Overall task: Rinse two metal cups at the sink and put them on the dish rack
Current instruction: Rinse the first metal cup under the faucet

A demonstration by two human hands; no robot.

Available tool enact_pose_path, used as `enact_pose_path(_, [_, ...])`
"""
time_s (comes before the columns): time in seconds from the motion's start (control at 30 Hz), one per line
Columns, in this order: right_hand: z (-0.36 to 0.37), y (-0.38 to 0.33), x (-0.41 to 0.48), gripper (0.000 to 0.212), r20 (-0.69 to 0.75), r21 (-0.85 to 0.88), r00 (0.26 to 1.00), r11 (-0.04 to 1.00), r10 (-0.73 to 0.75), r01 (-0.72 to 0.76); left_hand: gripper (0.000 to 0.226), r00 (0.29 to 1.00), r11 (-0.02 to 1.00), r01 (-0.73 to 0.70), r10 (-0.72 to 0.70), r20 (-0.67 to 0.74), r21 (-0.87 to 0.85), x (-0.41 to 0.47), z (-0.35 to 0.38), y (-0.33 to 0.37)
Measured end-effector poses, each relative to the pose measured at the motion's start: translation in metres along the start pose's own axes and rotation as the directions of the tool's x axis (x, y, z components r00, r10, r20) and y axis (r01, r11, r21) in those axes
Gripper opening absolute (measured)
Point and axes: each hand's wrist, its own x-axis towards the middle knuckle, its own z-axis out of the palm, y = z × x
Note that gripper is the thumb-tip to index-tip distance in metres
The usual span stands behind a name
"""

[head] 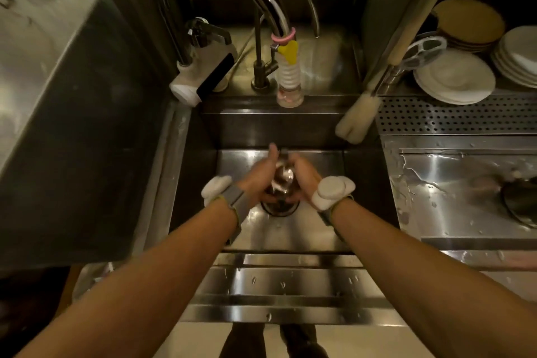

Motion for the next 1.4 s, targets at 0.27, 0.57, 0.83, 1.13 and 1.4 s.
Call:
enact_pose_path(0.27, [0.0, 0.013, 0.009, 0.037, -0.075, 0.009, 0.997, 1.0, -0.01, 0.011, 0.074, 0.998, 0.997, 0.039, -0.042, -0.048, -0.065, 0.011, 0.0, -0.025])
enact_pose_path(0.57, [0.0, 0.012, 0.019, 0.04, -0.044, 0.001, 0.999, 1.0, -0.009, 0.009, 0.056, 0.996, 0.998, -0.038, 0.034, -0.079, -0.043, 0.019, -0.004, -0.011])
enact_pose_path(0.83, [-0.002, -0.02, -0.02, 0.031, -0.081, -0.152, 0.997, 0.988, -0.011, -0.001, 0.064, 0.999, 0.995, -0.019, 0.023, -0.034, 0.101, -0.011, -0.002, 0.016])
enact_pose_path(1.13, [-0.079, -0.062, -0.096, 0.042, -0.073, -0.299, 0.985, 0.946, -0.156, 0.127, 0.059, 0.973, 0.947, -0.225, 0.23, 0.005, 0.229, -0.073, 0.077, 0.064])
enact_pose_path(1.4, [-0.206, -0.075, -0.135, 0.033, -0.104, -0.321, 0.939, 0.904, -0.328, 0.281, 0.054, 0.96, 0.959, -0.271, 0.275, -0.046, 0.077, -0.108, 0.206, 0.088])
